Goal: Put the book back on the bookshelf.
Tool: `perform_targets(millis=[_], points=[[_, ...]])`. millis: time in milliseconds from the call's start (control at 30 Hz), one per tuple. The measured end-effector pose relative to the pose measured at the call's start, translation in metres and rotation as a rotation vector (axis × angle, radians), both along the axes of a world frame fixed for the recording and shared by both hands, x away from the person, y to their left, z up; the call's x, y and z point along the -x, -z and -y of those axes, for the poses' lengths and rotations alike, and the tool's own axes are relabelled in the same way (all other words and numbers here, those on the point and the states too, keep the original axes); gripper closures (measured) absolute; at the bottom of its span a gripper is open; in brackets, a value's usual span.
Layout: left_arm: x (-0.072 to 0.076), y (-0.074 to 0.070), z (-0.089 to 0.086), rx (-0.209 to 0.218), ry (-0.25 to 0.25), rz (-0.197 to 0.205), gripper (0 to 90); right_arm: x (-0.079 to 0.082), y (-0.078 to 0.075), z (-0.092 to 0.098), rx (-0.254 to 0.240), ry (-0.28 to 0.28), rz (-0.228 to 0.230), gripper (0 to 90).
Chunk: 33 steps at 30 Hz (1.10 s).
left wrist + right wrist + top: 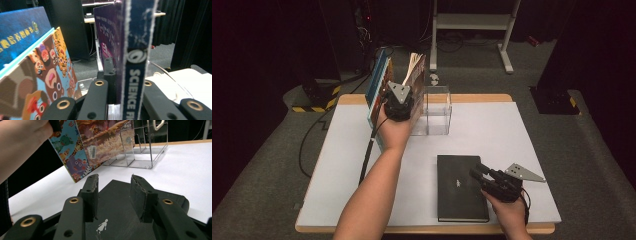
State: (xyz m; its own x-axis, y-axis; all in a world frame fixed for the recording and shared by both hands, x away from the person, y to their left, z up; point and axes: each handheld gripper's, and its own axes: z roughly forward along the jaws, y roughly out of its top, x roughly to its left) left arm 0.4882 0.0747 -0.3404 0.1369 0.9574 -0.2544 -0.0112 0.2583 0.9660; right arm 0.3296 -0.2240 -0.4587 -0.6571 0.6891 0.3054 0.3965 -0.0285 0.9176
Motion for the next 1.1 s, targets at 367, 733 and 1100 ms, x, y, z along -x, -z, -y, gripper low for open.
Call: perform_targets(millis=[367, 733, 1100], points=[[-0.019, 0.011, 0.007, 0.003, -0.001, -0.012, 83.8, 0.0, 0.001, 0.0, -0.001, -0.004, 0.0, 58.2], [-0.03, 0.016, 0.006, 0.004, -0.026, -0.01, 83.8, 0.0, 0.002, -0.001, -0.002, -0.006, -0.005, 58.3], [-0.026, 0.021, 0.007, -0.01, -0.039, 0.006, 83.6, 0.001, 0.002, -0.003, 0.001, -0.012, -0.008, 58.3]])
